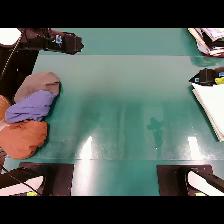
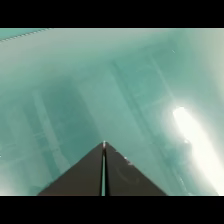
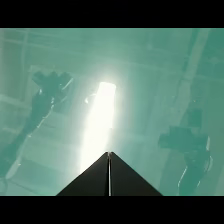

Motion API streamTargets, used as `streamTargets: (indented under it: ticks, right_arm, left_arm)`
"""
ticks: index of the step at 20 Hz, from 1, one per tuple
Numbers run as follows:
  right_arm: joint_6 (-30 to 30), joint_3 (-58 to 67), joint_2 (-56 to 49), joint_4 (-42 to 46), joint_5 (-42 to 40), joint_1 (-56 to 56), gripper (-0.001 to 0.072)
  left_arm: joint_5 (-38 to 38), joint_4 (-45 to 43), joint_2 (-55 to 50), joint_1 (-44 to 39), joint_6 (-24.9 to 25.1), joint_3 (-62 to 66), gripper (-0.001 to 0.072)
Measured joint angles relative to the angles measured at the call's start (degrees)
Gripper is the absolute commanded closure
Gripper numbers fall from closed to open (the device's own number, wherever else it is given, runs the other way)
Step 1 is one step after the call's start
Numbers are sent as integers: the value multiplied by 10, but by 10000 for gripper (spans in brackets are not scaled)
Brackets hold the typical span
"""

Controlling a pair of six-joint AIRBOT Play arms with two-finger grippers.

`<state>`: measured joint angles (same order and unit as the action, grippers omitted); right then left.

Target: Fold the shirts.

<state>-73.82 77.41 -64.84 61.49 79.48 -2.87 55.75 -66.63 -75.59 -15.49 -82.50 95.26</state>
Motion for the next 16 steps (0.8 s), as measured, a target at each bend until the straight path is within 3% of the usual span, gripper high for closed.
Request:
streamTargets:
  ticks: [14, 15, 16]
  right_arm:
    - [0, 0, 0, 0, 4, 1, 693]
    - [0, 0, 0, 0, 4, 1, 693]
    - [0, 0, 0, 0, 4, 1, 694]
  left_arm:
    - [0, 4, 0, 0, 0, 0, 677]
    - [-1, 4, 0, 0, 0, 0, 627]
    - [-4, -2, 0, 0, 0, 0, 315]
